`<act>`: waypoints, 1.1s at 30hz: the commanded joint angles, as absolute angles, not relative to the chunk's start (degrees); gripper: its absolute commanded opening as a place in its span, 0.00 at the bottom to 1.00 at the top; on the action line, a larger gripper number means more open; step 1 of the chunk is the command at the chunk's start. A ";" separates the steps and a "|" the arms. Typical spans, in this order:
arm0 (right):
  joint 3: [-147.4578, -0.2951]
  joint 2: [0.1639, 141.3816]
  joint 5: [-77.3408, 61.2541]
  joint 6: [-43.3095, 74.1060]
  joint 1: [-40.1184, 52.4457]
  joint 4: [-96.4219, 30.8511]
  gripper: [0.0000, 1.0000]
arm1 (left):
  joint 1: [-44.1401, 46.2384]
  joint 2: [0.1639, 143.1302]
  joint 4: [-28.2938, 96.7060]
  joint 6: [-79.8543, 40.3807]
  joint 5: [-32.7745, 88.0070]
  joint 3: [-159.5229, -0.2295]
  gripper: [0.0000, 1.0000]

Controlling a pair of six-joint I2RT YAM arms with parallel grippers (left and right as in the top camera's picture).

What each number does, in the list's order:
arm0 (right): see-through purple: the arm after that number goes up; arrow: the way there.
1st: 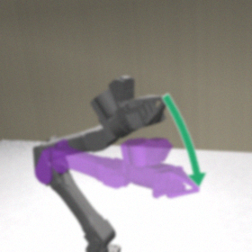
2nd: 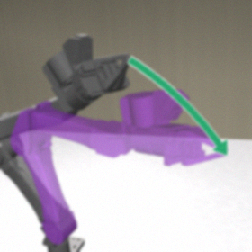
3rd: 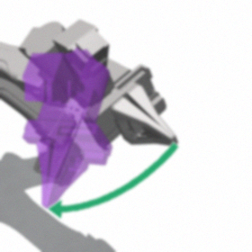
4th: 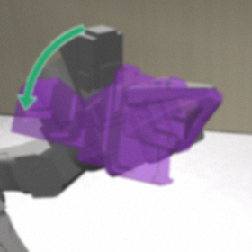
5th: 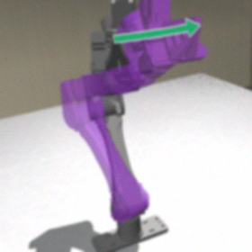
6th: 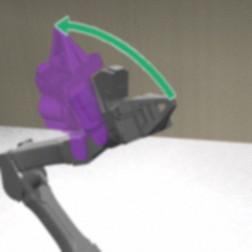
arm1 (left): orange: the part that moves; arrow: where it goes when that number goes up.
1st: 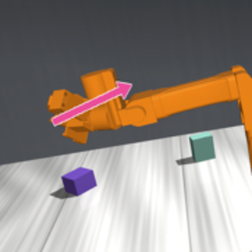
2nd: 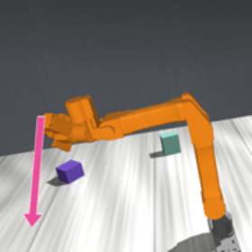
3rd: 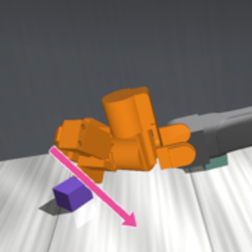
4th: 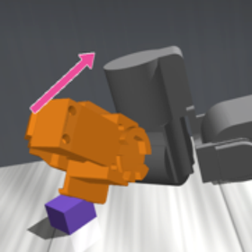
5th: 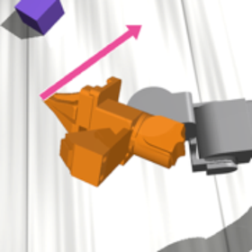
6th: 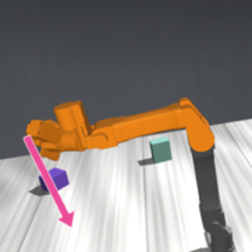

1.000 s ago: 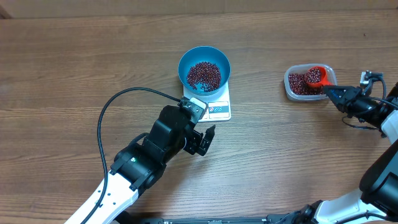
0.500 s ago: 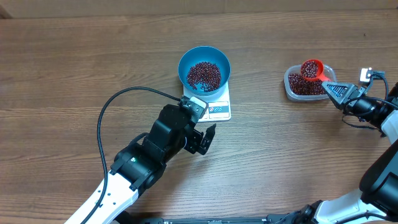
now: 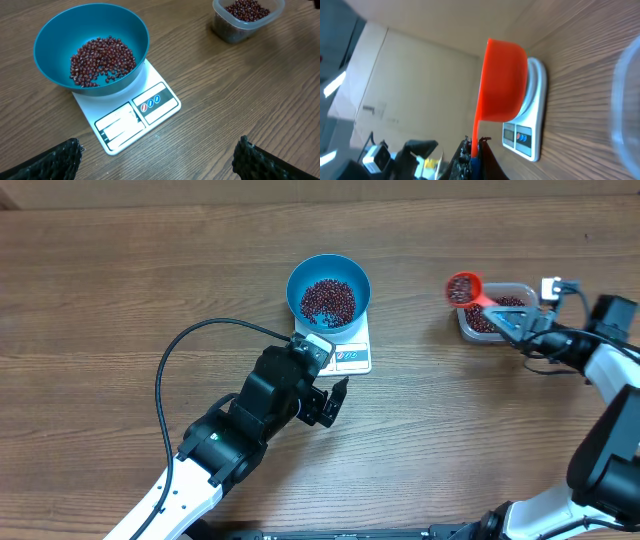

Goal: Scoop item into bowl and weigh 150g on scale
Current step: 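Lift the filled scoop and carry it over the blue bowl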

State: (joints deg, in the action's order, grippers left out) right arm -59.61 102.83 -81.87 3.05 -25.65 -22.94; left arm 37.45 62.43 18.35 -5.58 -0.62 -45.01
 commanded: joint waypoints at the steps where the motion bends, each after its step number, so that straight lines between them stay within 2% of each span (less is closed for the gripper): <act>1: -59.27 102.98 -83.70 3.55 -22.44 -21.10 0.04 | 37.15 62.46 17.93 -5.34 -0.10 -46.37 1.00; 15: -59.29 102.98 -81.12 22.46 -8.67 2.31 0.04 | 37.15 62.48 17.91 -5.34 1.15 -46.37 1.00; 28: -59.29 102.98 -75.33 22.70 0.45 14.35 0.04 | 37.15 62.48 17.91 -5.32 1.10 -46.37 0.99; 33: -59.29 103.00 -70.37 22.70 3.31 15.33 0.04 | 37.15 62.48 17.91 -5.32 1.13 -46.37 1.00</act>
